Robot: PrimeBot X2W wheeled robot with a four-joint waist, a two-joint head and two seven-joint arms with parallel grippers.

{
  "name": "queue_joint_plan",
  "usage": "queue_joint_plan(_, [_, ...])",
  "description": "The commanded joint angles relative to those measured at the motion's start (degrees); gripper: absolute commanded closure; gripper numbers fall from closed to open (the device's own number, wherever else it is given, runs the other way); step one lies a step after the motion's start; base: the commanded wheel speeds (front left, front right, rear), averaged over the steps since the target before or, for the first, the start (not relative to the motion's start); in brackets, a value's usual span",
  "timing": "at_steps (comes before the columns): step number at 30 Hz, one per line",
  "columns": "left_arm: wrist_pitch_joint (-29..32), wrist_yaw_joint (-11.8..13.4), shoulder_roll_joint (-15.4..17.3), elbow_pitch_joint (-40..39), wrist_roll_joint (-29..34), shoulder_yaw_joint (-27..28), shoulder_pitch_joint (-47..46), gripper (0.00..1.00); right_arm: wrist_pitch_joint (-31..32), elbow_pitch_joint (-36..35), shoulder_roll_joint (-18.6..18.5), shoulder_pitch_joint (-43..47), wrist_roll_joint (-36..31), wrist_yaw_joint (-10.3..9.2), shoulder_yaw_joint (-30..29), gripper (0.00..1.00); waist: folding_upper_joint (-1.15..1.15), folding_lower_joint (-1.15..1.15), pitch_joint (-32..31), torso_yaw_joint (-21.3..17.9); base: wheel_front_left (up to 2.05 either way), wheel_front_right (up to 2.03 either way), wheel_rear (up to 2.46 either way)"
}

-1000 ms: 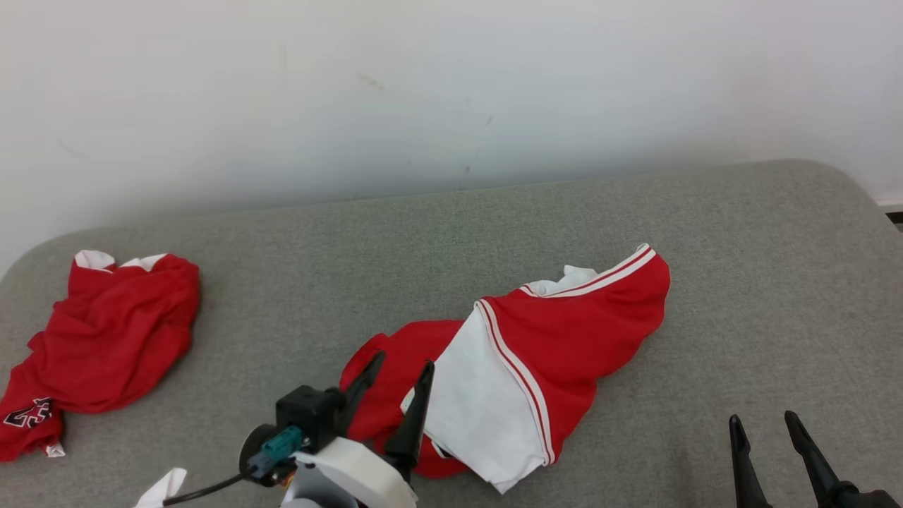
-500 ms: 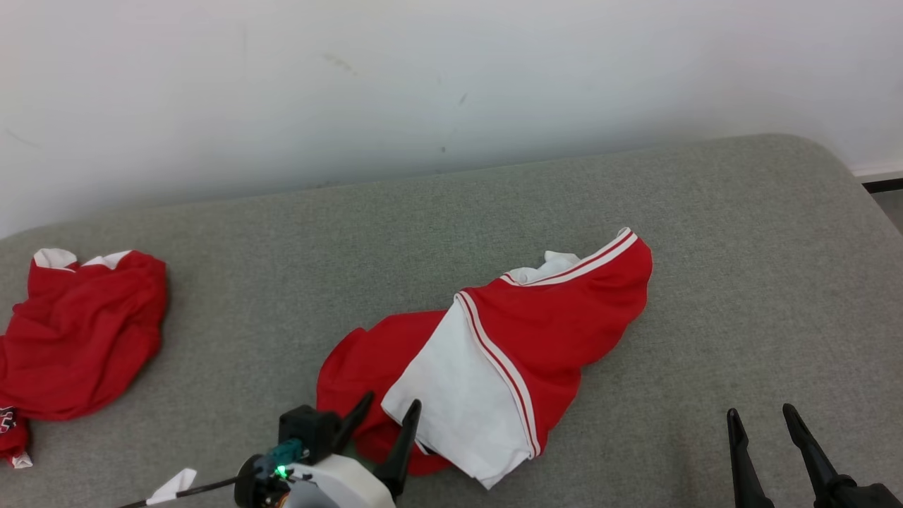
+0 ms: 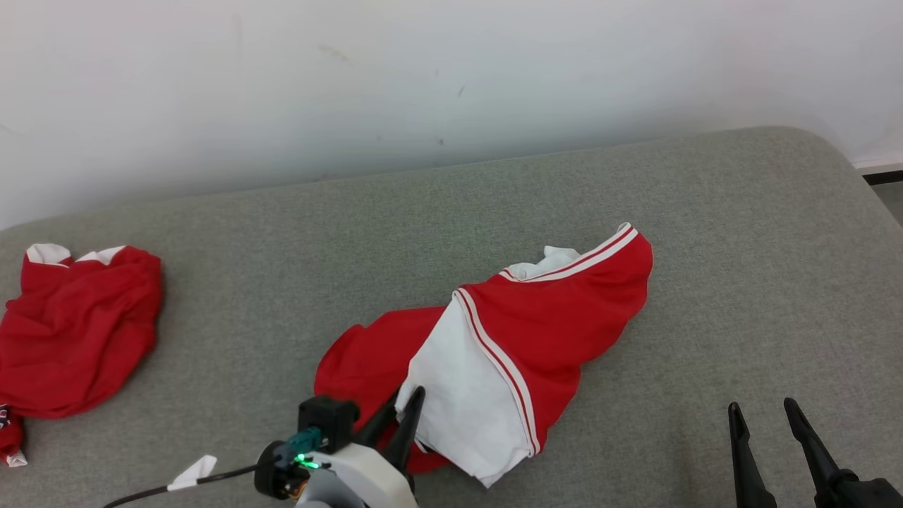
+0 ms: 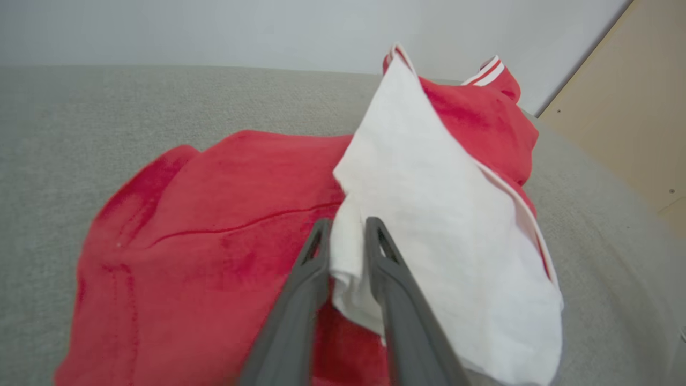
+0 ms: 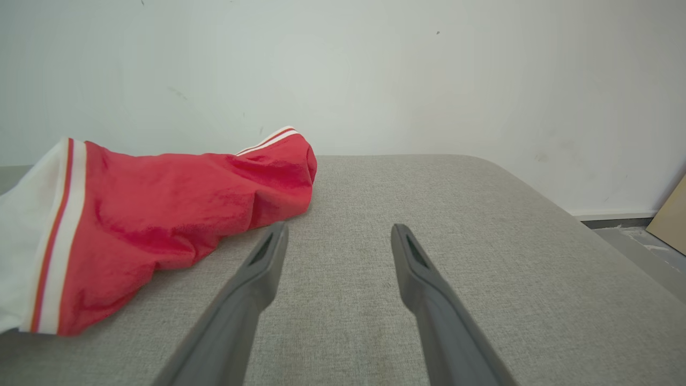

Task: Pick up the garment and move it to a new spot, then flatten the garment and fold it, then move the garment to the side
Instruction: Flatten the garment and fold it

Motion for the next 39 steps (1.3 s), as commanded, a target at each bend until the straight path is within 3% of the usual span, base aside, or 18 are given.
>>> queue_joint_plan(1, [-0.28,-0.17,-0.13,0.03,0.71,0.02,-0.42,0.73,0.06,0.11,-0.14,-0.66,0.36,-0.14,-0.03,0.00,0.00,0.00,0.02,-0.03,0.00,0.00,0.00])
queue_joint_plan(3, [-0.32,-0.36,-0.47,-0.05,1.05,-0.26,-0.65,1.00,0.06,0.21,-0.14,-0.67,0.38,-0.14,0.07,0.00,0.00,0.00,0.01,-0.13,0.00,0.00,0.00])
queue_joint_plan(8, [-0.38,-0.85,-1.09,-1.87,1.75,-1.17,-1.85,1.00,0.06,0.18,-0.14,-0.82,0.71,-0.13,0.40,0.00,0.00,0.00,0.28,-0.78,0.00,0.00,0.00])
queue_joint_plan(16, [2.51,-1.78,-3.39,-11.10,4.14,-4.99,-5.79,1.00,0.06,0.08,-0.17,-1.19,1.53,-0.14,0.74,0.00,0.00,0.00,0.45,-3.61,0.00,0.00,0.00])
queue_joint_plan(26, [9.55,-4.05,-7.33,-16.45,7.57,-13.86,-12.81,1.00,0.06,0.18,-0.15,-2.55,4.62,-0.14,1.74,0.00,0.00,0.00,2.35,-10.67,0.00,0.00,0.00])
queue_joint_plan(33, [11.69,-4.98,-8.21,-16.71,6.92,-21.00,-15.97,1.00,0.06,0.55,-0.14,-3.12,7.15,-0.13,2.48,0.00,0.00,0.00,4.65,-14.92,0.00,0.00,0.00])
queue_joint_plan(34, [11.51,-4.52,-8.22,-17.21,6.03,-21.85,-16.10,0.95,0.06,0.54,-0.13,-3.17,7.27,-0.13,2.57,0.00,0.00,0.00,4.95,-15.28,0.00,0.00,0.00])
queue_joint_plan(36, [11.09,-3.75,-8.17,-17.57,5.31,-23.78,-16.62,0.44,0.06,0.44,-0.13,-3.18,7.56,-0.13,2.73,0.00,0.00,0.00,5.51,-15.72,0.00,0.00,0.00])
queue_joint_plan(37, [10.93,-3.33,-8.18,-17.72,4.48,-24.59,-16.51,0.03,0.06,0.41,-0.14,-3.14,7.66,-0.14,2.72,0.00,0.00,0.00,5.72,-15.82,0.00,0.00,0.00])
queue_joint_plan(39, [10.79,-2.59,-8.20,-17.69,3.16,-26.15,-16.32,0.00,0.06,0.33,-0.14,-3.03,7.88,-0.13,2.50,0.00,0.00,0.00,6.00,-15.77,0.00,0.00,0.00])
